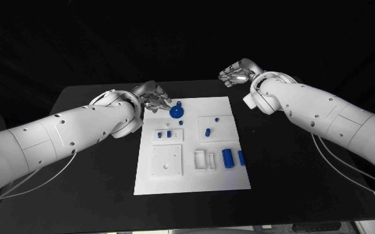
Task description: Assemble the parts on the task board
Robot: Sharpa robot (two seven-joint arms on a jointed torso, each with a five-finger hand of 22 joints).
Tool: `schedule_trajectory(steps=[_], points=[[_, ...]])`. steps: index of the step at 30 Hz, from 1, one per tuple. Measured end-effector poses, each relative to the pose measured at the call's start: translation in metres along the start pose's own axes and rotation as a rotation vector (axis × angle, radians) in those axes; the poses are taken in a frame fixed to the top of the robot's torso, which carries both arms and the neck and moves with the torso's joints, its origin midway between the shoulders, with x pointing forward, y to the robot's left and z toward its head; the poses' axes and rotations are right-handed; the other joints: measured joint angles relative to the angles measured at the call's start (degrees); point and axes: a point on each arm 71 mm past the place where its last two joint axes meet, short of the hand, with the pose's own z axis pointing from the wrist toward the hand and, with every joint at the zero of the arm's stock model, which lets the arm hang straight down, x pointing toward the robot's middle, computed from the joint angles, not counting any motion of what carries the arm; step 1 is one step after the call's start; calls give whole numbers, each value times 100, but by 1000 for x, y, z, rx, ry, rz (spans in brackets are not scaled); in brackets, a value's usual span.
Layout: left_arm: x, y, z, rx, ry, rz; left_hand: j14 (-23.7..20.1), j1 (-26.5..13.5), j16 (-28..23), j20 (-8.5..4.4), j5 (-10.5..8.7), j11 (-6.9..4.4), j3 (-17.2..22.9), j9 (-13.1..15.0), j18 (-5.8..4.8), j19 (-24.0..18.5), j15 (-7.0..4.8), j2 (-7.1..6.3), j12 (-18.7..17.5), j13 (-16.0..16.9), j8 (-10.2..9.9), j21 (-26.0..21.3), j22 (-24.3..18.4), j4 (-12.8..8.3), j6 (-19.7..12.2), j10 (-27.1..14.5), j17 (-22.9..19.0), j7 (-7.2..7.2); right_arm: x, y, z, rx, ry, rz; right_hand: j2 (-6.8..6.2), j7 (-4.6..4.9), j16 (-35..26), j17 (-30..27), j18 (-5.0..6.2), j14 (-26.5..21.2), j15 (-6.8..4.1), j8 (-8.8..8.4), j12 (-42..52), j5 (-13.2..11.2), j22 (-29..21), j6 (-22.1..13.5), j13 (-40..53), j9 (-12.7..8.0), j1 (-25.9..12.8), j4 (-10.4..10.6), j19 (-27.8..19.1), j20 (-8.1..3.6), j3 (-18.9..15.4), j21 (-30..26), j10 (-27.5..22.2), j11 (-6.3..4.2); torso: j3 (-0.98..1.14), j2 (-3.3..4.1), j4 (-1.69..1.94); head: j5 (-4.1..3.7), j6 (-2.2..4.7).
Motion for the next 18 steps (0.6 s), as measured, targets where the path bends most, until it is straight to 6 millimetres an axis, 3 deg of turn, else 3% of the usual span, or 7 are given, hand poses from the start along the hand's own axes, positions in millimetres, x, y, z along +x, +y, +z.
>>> schedule_trajectory(steps=[2,4,5,10,13,18], points=[[0,-5,1,38,-12,11,-87,61,-637,61,-49,16,0,-124,34,-125,46,7,0,-99,0,-309,-241,-75,117,-20,-401,-40,0,0,0,-1,0,0,0,0,0,0,0,0,0,0,0,0,0,0,0,0,0,-13,0,0,13,0,0,0,3,3,-4,-2,15],[1,-9,3,74,-21,30,96,127,-1380,83,-49,101,-38,-279,34,-137,95,-31,-1,-129,0,-634,-527,-192,163,-140,-840,-27,1,1,0,-1,1,1,0,0,0,0,0,0,0,0,0,0,0,0,0,0,0,-13,0,0,13,0,0,0,3,4,-9,6,25],[2,-10,3,89,-23,40,171,150,-1513,104,-49,116,-55,-323,34,-113,102,-14,-1,-129,0,-689,-572,-226,163,-199,-911,-28,1,1,0,-1,1,1,0,0,0,0,0,0,0,0,0,0,0,0,0,0,0,-13,0,0,13,0,0,0,3,7,-13,15,31],[8,-18,6,158,-23,109,366,150,-1622,80,-4,184,-98,-449,34,27,85,-14,-1,-135,0,-713,-490,-343,260,-489,-906,-38,1,1,0,-2,2,2,0,0,0,0,0,-10,-10,0,0,0,0,0,0,0,0,-13,0,0,13,0,0,0,10,15,-21,25,48],[12,-20,8,183,-19,153,437,150,-1420,70,40,197,-80,-532,121,98,75,-14,-1,-135,0,-663,-312,-443,266,-532,-743,-32,1,1,0,-3,3,2,0,0,0,0,-1,-20,-20,0,0,0,0,0,0,0,0,-13,0,0,13,0,0,0,10,21,-21,26,52],[17,-20,12,207,-9,214,392,119,-1267,70,40,239,-81,-616,120,98,76,17,-1,-139,0,-642,-109,-502,192,-675,-618,-40,1,2,-1,-6,5,3,0,0,0,0,0,-20,-20,0,0,0,0,0,0,0,0,-13,0,0,13,0,0,0,11,30,-21,35,62]])
